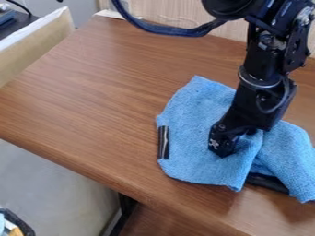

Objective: Move the cloth to the bottom right to the table

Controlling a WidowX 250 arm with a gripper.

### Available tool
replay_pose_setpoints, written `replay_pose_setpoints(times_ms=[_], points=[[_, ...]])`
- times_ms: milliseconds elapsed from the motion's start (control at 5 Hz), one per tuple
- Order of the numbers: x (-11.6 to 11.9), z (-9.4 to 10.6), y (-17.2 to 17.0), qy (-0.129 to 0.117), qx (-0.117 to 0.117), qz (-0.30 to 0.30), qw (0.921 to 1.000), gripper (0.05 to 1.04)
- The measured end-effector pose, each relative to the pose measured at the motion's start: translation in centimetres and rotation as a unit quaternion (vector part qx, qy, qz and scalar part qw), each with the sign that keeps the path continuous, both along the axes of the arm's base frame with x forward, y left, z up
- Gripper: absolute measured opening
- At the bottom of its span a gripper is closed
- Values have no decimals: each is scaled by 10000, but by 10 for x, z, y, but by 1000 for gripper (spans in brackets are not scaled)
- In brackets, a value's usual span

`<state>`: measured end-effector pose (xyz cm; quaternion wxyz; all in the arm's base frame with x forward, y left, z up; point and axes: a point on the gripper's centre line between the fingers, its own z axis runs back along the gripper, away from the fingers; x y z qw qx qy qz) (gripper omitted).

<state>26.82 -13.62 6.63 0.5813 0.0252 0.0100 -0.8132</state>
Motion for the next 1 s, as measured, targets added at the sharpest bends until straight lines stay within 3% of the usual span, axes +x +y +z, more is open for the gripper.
replay_pose_setpoints(times_ms=[200, 800, 1000], points=[[1, 3, 2, 22, 39, 25, 10000, 997], [-3, 60, 17, -492, -31, 235, 9985, 999], [-5, 73, 24, -525, -39, 372, 9979, 999]])
